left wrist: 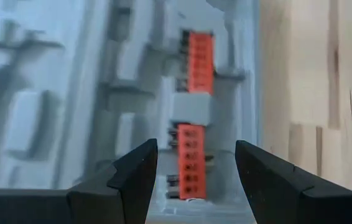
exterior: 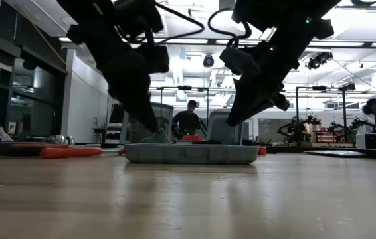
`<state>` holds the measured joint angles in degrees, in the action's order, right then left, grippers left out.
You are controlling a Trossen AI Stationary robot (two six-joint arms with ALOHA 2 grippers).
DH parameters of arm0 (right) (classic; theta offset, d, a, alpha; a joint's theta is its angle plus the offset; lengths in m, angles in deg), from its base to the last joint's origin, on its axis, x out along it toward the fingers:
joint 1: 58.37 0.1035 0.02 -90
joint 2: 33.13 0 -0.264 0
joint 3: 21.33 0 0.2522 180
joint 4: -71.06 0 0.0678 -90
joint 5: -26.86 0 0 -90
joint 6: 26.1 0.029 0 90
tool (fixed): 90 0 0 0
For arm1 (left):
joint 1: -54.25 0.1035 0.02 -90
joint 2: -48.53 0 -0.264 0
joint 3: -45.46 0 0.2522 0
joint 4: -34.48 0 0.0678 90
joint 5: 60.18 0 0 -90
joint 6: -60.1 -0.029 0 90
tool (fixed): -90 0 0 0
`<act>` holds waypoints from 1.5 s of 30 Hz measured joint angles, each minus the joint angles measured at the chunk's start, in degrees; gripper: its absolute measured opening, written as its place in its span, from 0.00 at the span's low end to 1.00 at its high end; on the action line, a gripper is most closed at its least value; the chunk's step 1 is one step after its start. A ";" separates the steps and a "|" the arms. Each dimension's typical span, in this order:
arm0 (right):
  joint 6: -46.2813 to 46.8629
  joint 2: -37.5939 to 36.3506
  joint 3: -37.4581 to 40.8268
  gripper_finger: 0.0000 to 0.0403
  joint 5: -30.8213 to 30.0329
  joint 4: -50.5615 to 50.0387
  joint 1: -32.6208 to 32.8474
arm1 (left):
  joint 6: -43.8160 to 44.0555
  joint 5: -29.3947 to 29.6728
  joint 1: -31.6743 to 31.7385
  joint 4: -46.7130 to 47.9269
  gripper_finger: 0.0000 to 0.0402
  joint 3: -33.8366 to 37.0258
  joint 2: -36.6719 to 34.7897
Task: Prefit tool cases
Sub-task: Remove the screwdriver bit set from the gray tool case
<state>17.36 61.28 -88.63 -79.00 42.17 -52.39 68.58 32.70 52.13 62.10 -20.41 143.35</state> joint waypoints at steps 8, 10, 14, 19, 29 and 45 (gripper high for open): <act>0.00 0.00 0.00 0.00 0.00 -0.03 0.15 | -3.32 -0.26 -0.04 2.93 0.52 -1.31 2.82; 0.00 0.00 0.00 0.00 0.00 -0.03 0.15 | -4.18 0.04 -0.04 2.98 0.52 -1.32 3.03; 0.00 0.00 0.00 0.00 0.00 -0.03 0.17 | -4.76 -1.27 -0.04 2.69 0.52 -1.39 4.19; 0.00 0.00 0.00 0.00 0.00 -0.11 0.15 | -4.68 -2.33 -0.04 2.23 0.52 -1.42 6.43; 0.00 0.00 0.00 0.00 0.32 -0.29 0.16 | -2.84 -0.85 0.42 0.93 0.49 -1.52 7.53; -0.02 0.00 0.02 0.00 0.45 -0.52 0.15 | 4.99 -1.04 0.70 1.15 0.20 -1.55 7.37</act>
<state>17.34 61.28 -88.60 -78.55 41.65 -52.24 73.57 31.65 52.84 63.26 -21.95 150.73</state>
